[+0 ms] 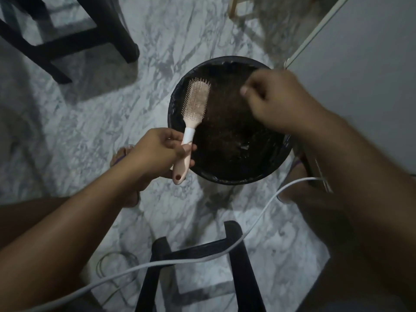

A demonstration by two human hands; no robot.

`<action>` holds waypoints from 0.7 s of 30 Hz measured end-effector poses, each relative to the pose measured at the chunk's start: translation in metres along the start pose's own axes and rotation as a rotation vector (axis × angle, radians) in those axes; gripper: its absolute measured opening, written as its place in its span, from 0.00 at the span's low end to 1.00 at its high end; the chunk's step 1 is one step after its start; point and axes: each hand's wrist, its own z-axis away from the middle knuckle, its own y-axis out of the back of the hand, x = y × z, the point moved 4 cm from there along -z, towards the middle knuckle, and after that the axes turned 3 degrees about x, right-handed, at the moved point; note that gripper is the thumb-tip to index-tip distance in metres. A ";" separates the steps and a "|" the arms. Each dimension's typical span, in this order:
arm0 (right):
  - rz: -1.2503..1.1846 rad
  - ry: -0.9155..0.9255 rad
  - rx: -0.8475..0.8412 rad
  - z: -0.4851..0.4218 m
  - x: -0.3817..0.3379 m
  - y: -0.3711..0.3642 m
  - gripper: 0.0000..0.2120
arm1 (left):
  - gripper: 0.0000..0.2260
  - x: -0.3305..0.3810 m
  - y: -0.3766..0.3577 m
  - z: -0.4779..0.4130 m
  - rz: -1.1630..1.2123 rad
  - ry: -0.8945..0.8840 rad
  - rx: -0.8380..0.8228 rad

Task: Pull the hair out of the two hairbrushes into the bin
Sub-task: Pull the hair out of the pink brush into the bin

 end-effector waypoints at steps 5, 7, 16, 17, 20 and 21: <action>0.356 -0.203 -0.479 0.008 0.017 -0.033 0.41 | 0.06 0.001 0.000 0.004 -0.010 -0.035 -0.009; 0.237 -0.202 -0.458 0.010 0.013 -0.032 0.61 | 0.07 0.002 -0.001 0.003 -0.023 -0.050 -0.021; -0.350 -0.017 -0.006 0.007 -0.026 -0.048 0.39 | 0.09 0.008 -0.007 0.003 0.012 -0.140 -0.040; -0.388 -0.007 0.055 0.006 -0.023 -0.045 0.30 | 0.10 0.009 -0.007 0.003 0.020 -0.144 -0.032; -0.465 -0.005 0.171 0.001 -0.017 -0.032 0.08 | 0.10 0.011 -0.004 0.003 0.037 -0.147 -0.014; -0.484 -0.016 0.195 -0.001 -0.014 -0.027 0.06 | 0.10 0.011 -0.003 0.003 0.037 -0.146 -0.014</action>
